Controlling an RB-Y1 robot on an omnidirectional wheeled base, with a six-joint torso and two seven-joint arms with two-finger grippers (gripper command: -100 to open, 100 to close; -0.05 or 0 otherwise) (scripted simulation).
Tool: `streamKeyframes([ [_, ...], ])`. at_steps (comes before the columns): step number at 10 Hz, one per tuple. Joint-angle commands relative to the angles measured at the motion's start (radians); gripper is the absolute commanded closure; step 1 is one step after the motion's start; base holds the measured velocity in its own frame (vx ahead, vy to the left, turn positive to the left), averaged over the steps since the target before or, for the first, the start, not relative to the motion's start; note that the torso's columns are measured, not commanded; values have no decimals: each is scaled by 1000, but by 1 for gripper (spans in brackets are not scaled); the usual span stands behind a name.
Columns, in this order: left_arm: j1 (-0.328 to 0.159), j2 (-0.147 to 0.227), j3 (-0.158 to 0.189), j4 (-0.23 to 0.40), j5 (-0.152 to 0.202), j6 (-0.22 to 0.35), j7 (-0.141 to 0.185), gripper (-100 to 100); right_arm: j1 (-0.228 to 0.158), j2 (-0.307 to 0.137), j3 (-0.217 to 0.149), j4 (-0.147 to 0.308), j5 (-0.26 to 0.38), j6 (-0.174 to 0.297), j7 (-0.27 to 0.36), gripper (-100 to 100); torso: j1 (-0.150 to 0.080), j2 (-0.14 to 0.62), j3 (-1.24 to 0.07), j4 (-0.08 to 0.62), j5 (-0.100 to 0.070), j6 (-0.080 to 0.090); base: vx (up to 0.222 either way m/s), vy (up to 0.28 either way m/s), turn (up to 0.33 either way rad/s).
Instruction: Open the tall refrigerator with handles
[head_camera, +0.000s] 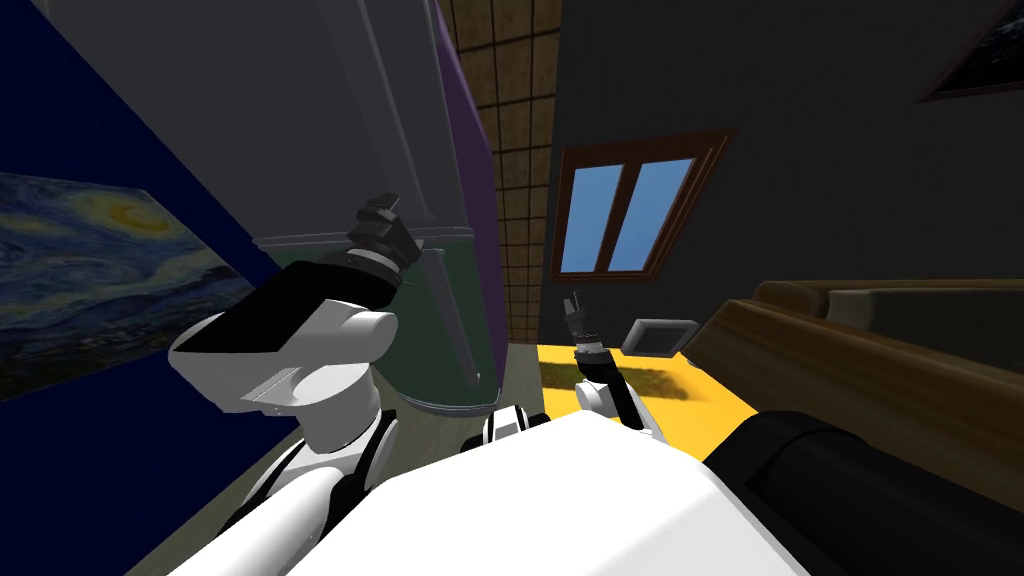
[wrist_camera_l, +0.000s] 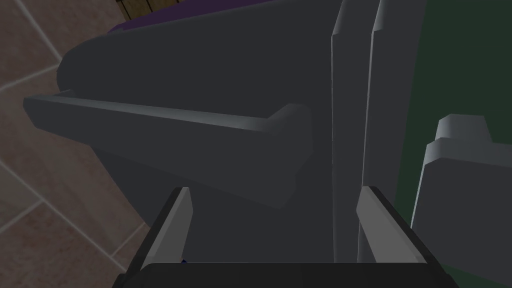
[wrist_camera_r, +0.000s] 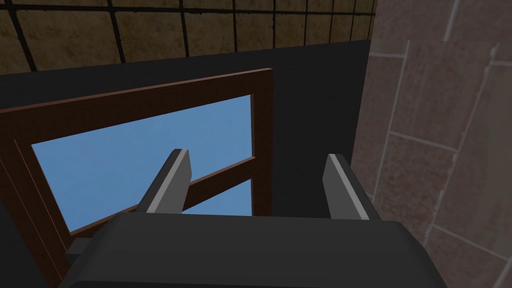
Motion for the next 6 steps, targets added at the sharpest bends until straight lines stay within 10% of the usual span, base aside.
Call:
streamKeyframes([
  [1,-23,8,2,-39,0,52,19,-100,0,0,0,0,0,0,0,0,-1,2,1,1,0,0,9,30,-30],
  [6,-48,17,7,-118,8,83,29,-100,0,0,0,0,0,0,0,0,-10,23,16,13,-5,0,15,16,-8],
])
